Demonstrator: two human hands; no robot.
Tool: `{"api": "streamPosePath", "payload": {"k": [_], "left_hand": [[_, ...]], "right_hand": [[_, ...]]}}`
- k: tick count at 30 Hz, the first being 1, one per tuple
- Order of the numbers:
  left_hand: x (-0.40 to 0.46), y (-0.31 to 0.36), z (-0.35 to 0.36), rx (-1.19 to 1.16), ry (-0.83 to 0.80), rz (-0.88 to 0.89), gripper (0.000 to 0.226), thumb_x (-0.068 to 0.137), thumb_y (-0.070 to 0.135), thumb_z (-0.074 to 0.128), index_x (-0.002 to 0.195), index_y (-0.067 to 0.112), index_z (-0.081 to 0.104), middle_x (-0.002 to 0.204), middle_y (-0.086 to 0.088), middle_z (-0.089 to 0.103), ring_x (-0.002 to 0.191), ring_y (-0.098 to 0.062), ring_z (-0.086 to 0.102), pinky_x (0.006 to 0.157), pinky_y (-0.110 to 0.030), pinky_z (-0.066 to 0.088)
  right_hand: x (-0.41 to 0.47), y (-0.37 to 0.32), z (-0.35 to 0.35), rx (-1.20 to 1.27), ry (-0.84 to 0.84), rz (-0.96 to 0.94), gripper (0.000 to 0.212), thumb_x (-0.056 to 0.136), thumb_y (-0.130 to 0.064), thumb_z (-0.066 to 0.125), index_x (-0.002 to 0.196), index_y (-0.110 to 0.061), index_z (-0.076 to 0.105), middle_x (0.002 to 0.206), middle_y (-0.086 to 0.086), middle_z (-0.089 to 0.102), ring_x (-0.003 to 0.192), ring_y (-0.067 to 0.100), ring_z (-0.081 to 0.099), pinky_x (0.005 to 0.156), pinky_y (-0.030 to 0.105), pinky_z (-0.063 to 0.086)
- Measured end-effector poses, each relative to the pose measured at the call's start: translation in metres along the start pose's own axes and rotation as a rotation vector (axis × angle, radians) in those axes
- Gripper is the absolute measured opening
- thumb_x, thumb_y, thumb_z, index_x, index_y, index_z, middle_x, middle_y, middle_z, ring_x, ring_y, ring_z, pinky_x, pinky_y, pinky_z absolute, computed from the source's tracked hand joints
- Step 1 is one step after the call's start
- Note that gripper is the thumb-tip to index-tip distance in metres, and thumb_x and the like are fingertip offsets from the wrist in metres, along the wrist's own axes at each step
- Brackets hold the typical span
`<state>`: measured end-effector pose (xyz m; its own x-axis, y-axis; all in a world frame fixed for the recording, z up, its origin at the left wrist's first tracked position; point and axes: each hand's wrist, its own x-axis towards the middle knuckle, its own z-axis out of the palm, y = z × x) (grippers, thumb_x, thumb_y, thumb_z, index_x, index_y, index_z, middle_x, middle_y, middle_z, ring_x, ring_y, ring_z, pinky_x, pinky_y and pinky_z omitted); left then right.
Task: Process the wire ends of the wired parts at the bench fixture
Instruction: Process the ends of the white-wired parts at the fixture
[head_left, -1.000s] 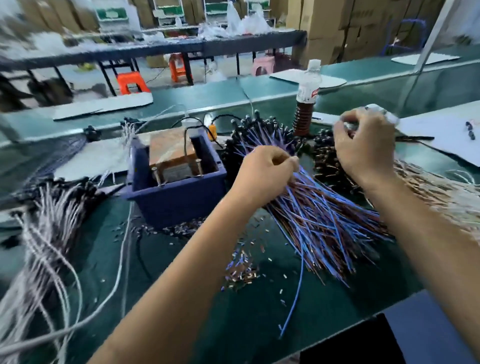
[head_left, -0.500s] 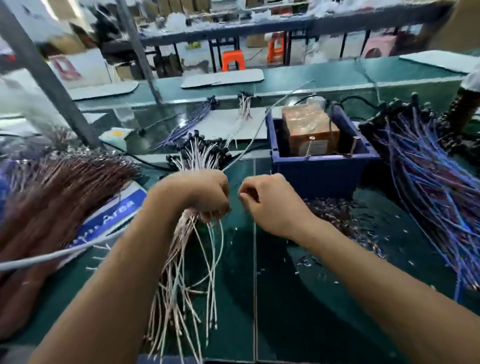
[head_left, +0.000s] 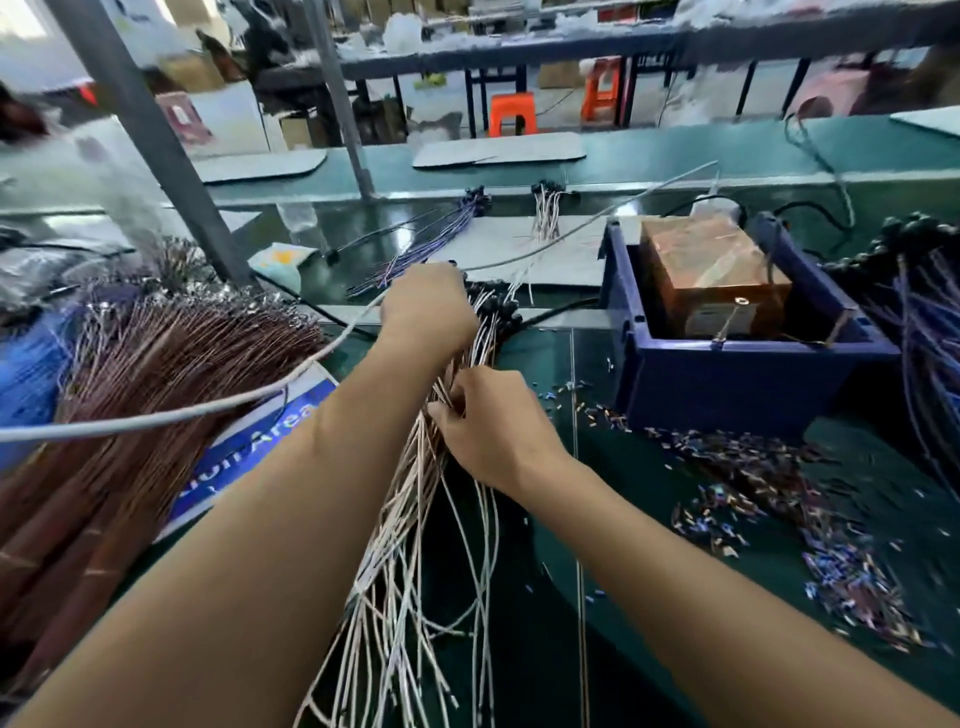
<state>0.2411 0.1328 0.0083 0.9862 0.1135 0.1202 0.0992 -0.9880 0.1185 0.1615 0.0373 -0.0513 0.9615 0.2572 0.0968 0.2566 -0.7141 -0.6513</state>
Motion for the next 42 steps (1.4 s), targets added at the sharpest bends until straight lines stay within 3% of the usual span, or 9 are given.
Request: {"api": "streamPosePath", "payload": {"k": [8,12,17,20,24,27,32,37,42], "left_hand": [[0.005,0.013,-0.012,-0.103,-0.168,-0.037,0.009,0.074,0.007,0.052,0.065,0.008,0.053,0.058,-0.008,0.056,0.058,-0.028,0.059,0.054,-0.023,0.041],[0.002,0.021,-0.022,-0.43,-0.297,-0.066,0.015,0.08,0.018,0.058,0.083,0.005,0.064,0.079,-0.01,0.066,0.065,-0.025,0.063,0.06,-0.029,0.059],[-0.013,0.022,-0.011,-0.782,-0.377,-0.154,0.006,0.087,0.008,0.058,0.085,0.007,0.064,0.093,-0.016,0.071,0.077,-0.024,0.062,0.079,-0.037,0.058],[-0.022,0.021,-0.002,-0.942,-0.453,-0.171,0.016,0.089,0.004,0.057,0.076,0.012,0.06,0.092,-0.014,0.071,0.077,-0.021,0.063,0.08,-0.035,0.057],[-0.025,0.021,0.002,-1.023,-0.418,-0.215,0.015,0.091,0.009,0.061,0.077,0.015,0.061,0.066,0.0,0.069,0.061,-0.011,0.064,0.059,-0.022,0.053],[-0.025,0.024,0.003,-1.039,-0.402,-0.266,0.013,0.097,0.021,0.063,0.088,0.012,0.061,0.054,0.003,0.067,0.047,-0.008,0.063,0.048,-0.02,0.051],[-0.032,0.03,-0.002,-0.902,-0.411,-0.161,0.032,0.097,0.024,0.07,0.071,0.009,0.061,0.044,-0.001,0.052,0.036,-0.014,0.047,0.036,-0.018,0.037],[-0.038,0.048,-0.047,-1.478,-0.249,-0.101,0.028,0.106,0.026,0.055,0.087,0.008,0.065,0.063,0.002,0.067,0.057,-0.012,0.065,0.064,-0.031,0.062],[-0.047,0.066,-0.093,-2.076,-0.187,0.08,0.034,0.11,0.035,0.043,0.087,0.014,0.055,0.059,0.006,0.051,0.052,-0.008,0.05,0.048,-0.021,0.043]], "right_hand": [[0.002,0.012,-0.023,0.164,0.117,0.048,0.052,0.102,-0.046,0.054,0.063,-0.012,0.051,0.061,0.007,0.055,0.063,0.036,0.052,0.057,0.038,0.037],[0.008,0.016,-0.031,0.386,0.168,0.223,0.03,0.104,-0.046,0.05,0.095,-0.02,0.063,0.093,0.002,0.069,0.09,0.029,0.066,0.084,0.047,0.055],[0.006,0.018,-0.035,0.448,0.156,0.317,0.049,0.098,-0.057,0.056,0.13,-0.021,0.05,0.124,0.004,0.054,0.109,0.025,0.059,0.097,0.046,0.052],[0.003,0.019,-0.037,0.557,0.131,0.345,0.036,0.096,-0.046,0.063,0.119,-0.021,0.055,0.117,0.005,0.062,0.103,0.026,0.064,0.092,0.049,0.056],[-0.004,0.024,-0.04,0.638,0.175,0.305,0.008,0.095,-0.017,0.068,0.09,-0.013,0.072,0.089,0.005,0.073,0.084,0.027,0.068,0.074,0.041,0.056],[-0.011,0.022,-0.042,0.649,0.124,0.285,0.015,0.092,-0.009,0.068,0.078,-0.012,0.069,0.087,0.009,0.076,0.094,0.033,0.071,0.088,0.05,0.058],[-0.027,0.012,-0.048,0.453,0.176,0.101,0.011,0.094,-0.013,0.058,0.097,-0.016,0.068,0.09,0.003,0.076,0.09,0.026,0.071,0.086,0.048,0.057],[-0.042,0.01,-0.072,0.718,0.262,-0.042,0.022,0.103,-0.007,0.056,0.12,-0.016,0.047,0.085,0.011,0.074,0.076,0.027,0.07,0.076,0.053,0.058],[-0.049,0.009,-0.108,0.913,0.209,-0.194,0.008,0.105,-0.006,0.058,0.113,-0.006,0.058,0.071,0.007,0.069,0.062,0.018,0.062,0.06,0.03,0.053]]}}
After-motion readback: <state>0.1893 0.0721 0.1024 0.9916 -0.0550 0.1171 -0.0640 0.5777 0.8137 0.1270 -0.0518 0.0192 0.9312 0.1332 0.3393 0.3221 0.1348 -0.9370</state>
